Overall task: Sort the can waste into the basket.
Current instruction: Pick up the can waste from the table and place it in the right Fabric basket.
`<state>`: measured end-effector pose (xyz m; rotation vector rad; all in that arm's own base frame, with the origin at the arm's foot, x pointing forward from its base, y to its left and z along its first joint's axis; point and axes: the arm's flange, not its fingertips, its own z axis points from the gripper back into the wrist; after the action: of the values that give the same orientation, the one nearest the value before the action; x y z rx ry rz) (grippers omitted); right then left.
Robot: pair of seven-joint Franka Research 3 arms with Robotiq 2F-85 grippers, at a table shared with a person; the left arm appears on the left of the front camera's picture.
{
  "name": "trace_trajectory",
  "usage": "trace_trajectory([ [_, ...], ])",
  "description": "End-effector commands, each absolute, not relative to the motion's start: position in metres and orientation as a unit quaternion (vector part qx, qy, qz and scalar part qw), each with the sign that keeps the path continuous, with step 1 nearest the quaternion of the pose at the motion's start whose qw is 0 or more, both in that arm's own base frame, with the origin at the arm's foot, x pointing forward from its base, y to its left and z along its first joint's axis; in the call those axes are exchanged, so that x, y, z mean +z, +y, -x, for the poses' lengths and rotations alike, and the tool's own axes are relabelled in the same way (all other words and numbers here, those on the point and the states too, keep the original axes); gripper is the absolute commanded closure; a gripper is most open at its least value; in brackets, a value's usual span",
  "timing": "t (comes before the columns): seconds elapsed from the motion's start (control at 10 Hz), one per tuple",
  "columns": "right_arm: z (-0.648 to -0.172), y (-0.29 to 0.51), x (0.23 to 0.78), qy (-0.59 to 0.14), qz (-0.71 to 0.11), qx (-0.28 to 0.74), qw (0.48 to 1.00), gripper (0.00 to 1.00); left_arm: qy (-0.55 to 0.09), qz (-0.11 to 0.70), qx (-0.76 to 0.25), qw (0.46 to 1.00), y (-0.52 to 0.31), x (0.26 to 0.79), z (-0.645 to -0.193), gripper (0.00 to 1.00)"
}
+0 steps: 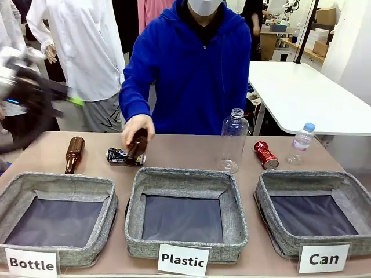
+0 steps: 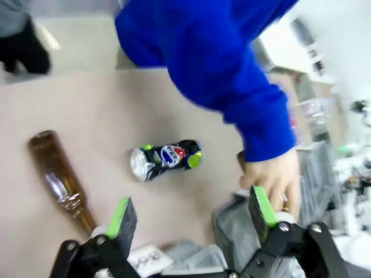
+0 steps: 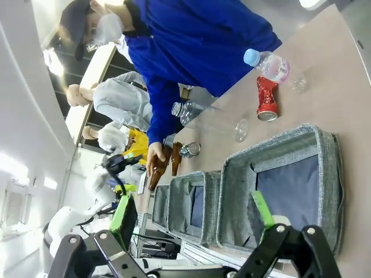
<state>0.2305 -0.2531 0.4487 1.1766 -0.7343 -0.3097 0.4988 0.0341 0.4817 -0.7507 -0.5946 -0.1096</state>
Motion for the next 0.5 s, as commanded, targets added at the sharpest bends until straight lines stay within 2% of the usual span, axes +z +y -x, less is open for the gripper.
trace_trajectory([
  [0.0, -0.232, -0.255, 0.45, -0.351, -0.543, -0.133, 0.751, 0.0, -0.306, 0.409, -0.018, 0.86, 0.157, 0.53, -0.421, 0.0],
  [0.2, -0.232, -0.255, 0.45, -0.351, -0.543, -0.133, 0.751, 0.0, -0.351, 0.441, 0.039, 0.825, 0.244, 0.542, -0.356, 0.0],
  [0.4, -0.232, -0.255, 0.45, -0.351, -0.543, -0.133, 0.751, 0.0, -0.401, 0.469, 0.101, 0.78, 0.297, 0.538, -0.315, 0.0],
])
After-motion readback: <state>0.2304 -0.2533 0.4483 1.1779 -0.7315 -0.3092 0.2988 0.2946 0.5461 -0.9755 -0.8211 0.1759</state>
